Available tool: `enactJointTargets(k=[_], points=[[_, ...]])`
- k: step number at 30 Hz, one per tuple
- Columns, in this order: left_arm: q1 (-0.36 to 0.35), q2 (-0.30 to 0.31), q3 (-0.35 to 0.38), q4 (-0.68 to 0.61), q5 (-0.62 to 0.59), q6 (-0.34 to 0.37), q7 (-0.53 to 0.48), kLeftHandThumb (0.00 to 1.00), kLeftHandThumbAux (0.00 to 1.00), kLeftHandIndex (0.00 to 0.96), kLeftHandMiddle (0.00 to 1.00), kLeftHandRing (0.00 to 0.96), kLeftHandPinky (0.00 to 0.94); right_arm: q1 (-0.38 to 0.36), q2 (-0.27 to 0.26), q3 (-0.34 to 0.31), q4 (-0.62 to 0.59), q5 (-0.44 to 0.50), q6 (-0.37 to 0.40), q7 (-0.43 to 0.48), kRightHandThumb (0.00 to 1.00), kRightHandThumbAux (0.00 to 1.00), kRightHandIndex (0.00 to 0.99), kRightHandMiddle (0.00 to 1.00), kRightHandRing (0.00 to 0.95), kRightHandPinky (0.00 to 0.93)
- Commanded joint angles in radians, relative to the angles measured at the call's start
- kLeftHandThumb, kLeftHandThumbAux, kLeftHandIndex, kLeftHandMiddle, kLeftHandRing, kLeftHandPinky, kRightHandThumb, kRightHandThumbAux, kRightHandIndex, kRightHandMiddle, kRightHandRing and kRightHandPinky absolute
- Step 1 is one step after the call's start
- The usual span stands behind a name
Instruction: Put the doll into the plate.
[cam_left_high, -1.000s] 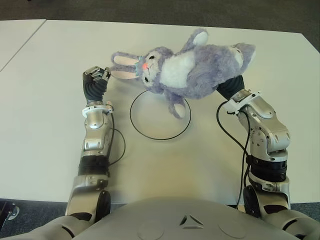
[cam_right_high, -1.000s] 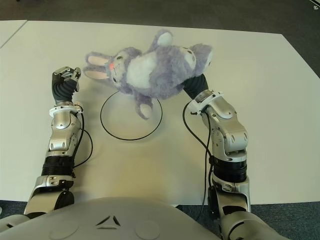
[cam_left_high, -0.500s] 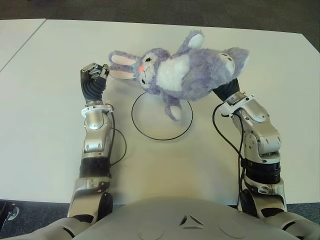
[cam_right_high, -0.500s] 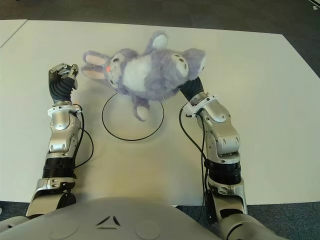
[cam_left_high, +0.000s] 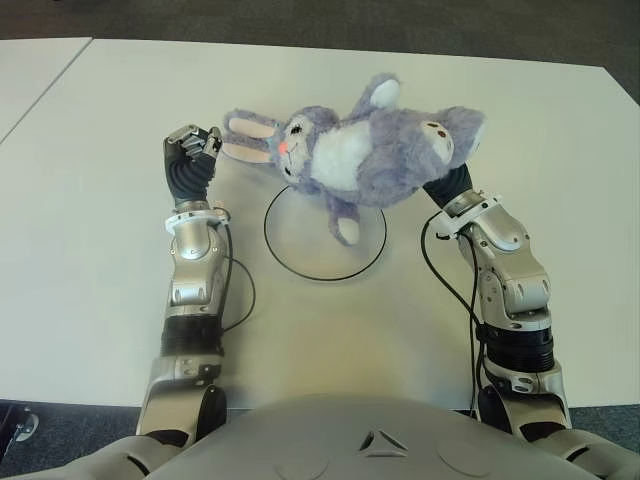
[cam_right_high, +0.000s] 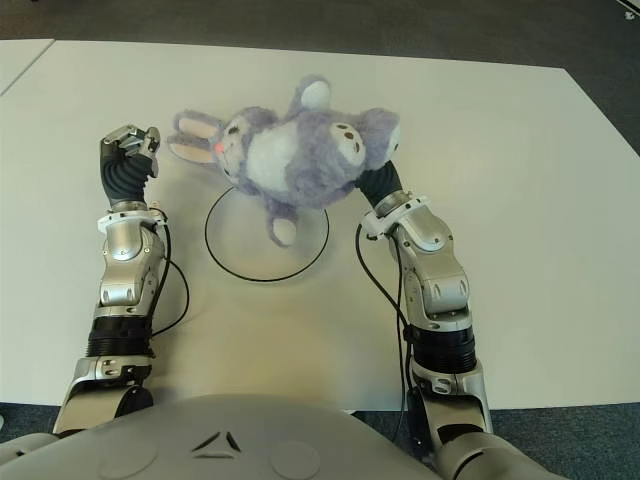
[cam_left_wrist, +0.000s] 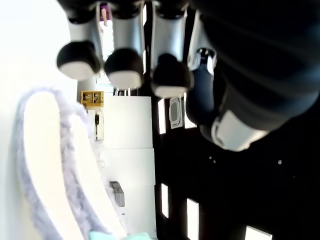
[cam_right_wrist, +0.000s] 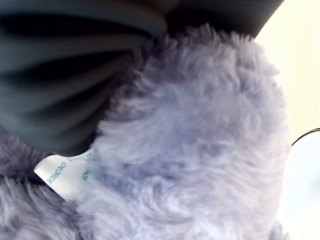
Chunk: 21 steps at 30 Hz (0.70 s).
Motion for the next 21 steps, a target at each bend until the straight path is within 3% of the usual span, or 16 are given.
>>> enactJointTargets(k=[1, 21], points=[[0.058, -0.032, -0.005, 0.031, 0.007, 0.003, 0.015, 0.71, 0.705, 0.442, 0.88, 0.886, 0.875, 0.016, 0.001, 0.013, 0.01, -0.027, -0.017, -0.006, 0.854, 0.679, 0.396, 0.537, 0.877, 0.888], [0.062, -0.034, -0.007, 0.018, 0.009, 0.015, 0.018, 0.71, 0.706, 0.442, 0.878, 0.885, 0.868, 0.032, 0.0, 0.025, -0.013, -0.071, -0.038, -0.008, 0.852, 0.68, 0.394, 0.534, 0.876, 0.889]])
